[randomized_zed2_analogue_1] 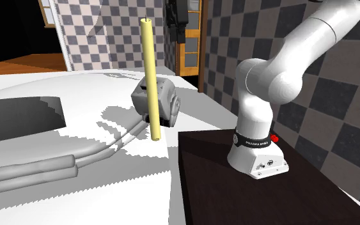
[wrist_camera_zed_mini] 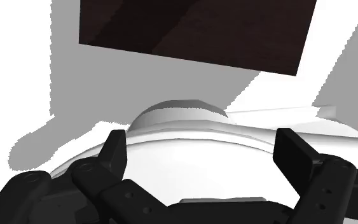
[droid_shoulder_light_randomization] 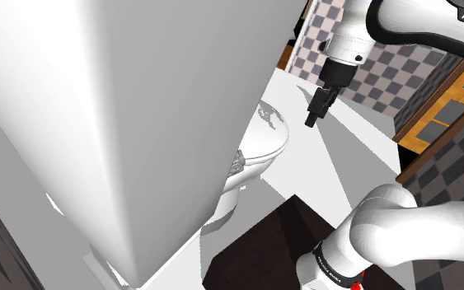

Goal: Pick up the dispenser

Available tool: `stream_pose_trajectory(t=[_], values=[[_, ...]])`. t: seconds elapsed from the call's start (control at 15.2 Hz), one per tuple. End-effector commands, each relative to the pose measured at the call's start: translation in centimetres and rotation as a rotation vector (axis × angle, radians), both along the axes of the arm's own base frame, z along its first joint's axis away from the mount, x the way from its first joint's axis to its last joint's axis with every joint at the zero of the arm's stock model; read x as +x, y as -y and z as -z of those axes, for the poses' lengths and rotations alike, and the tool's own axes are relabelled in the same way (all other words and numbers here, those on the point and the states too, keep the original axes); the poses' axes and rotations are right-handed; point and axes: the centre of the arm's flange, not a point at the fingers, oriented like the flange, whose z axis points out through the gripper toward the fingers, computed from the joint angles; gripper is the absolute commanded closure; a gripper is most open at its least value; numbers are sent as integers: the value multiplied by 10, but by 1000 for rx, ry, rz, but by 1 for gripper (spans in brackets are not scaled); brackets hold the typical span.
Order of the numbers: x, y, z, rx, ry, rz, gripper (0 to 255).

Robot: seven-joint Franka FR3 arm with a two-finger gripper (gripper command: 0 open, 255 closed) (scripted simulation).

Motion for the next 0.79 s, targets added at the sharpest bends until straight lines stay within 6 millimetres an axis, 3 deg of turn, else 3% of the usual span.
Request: stream_pose_trajectory(t=[0.0, 0.73], values=[[0, 0, 0, 0, 0, 0, 0], [38, -132, 18, 10, 97, -334, 0]])
